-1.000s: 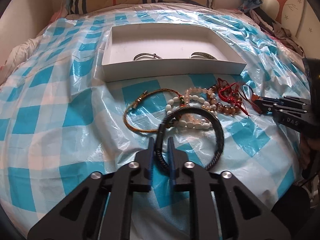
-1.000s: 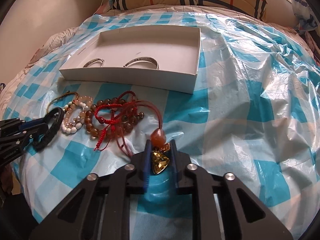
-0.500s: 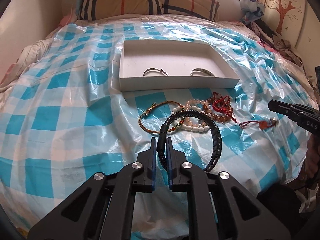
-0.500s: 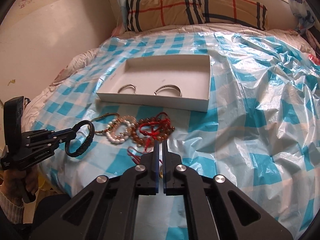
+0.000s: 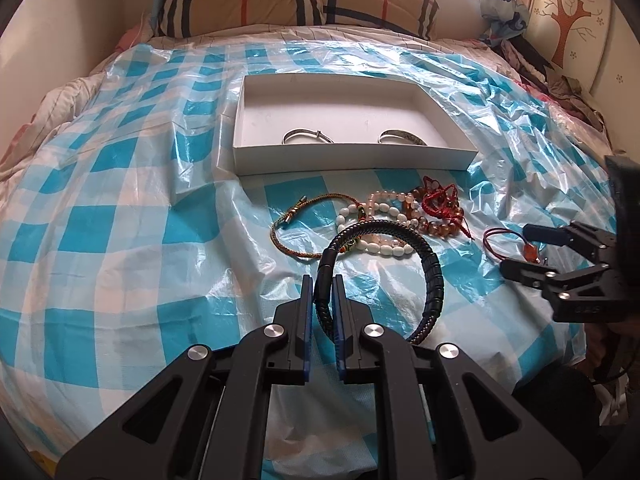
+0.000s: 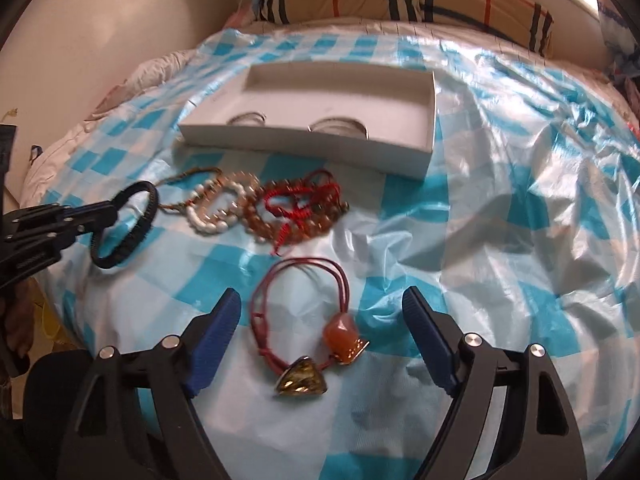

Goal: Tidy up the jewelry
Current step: 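Lift the black braided bracelet with the left tool while the right tool grasps the red-string pendant bracelet, then carry both bracelets over the white box and open both tools to drop them inside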

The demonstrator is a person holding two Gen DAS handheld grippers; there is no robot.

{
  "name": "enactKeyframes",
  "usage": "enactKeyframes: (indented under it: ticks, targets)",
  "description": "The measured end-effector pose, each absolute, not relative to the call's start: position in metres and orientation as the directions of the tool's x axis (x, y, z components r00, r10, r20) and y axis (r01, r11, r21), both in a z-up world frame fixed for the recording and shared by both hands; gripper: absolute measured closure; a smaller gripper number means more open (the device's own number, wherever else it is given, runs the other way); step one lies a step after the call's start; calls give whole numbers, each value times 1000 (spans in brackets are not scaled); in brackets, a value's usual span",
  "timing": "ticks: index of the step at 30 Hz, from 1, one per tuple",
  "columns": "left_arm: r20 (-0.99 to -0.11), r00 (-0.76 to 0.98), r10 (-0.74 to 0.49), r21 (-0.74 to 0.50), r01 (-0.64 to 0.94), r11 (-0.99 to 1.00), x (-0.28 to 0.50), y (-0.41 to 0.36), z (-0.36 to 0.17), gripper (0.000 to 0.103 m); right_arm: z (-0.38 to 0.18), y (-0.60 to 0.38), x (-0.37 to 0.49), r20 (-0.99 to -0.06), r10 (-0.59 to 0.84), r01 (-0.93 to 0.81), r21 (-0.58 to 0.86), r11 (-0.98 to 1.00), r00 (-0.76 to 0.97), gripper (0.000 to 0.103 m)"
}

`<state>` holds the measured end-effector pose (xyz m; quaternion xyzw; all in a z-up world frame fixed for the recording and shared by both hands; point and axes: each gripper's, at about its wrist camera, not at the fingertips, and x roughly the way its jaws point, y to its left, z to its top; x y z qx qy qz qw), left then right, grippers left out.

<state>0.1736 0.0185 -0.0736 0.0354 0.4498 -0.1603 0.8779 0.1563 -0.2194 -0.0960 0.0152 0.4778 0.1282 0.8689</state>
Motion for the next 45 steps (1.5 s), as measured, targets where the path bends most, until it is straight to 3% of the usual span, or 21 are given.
enactKeyframes:
  ticks: [1, 3, 4, 19, 32, 45]
  targets:
    - [-802, 542, -250, -82, 314, 946, 174, 18, -75, 95, -97, -221, 156, -828, 233, -201, 148, 968, 511, 47]
    - [-803, 541, -249, -81, 316, 945, 174, 17, -76, 95, -94, -224, 155, -822, 246, -198, 166, 966, 513, 76]
    - [-803, 541, -250, -81, 316, 945, 174, 16, -76, 95, -91, -226, 154, -819, 247, -195, 169, 966, 517, 96]
    - [-781, 574, -247, -57, 328, 943, 165, 7, -55, 95, -26, -228, 128, -705, 301, -201, 225, 953, 642, 97]
    - [-754, 616, -227, -18, 326, 945, 160, -1, -37, 95, -17, -217, 126, -675, 312, -216, 226, 950, 668, 97]
    - [-733, 631, -252, -55, 315, 948, 181, -3, -30, 95, -6, -214, 144, -630, 292, -207, 207, 956, 720, 97]
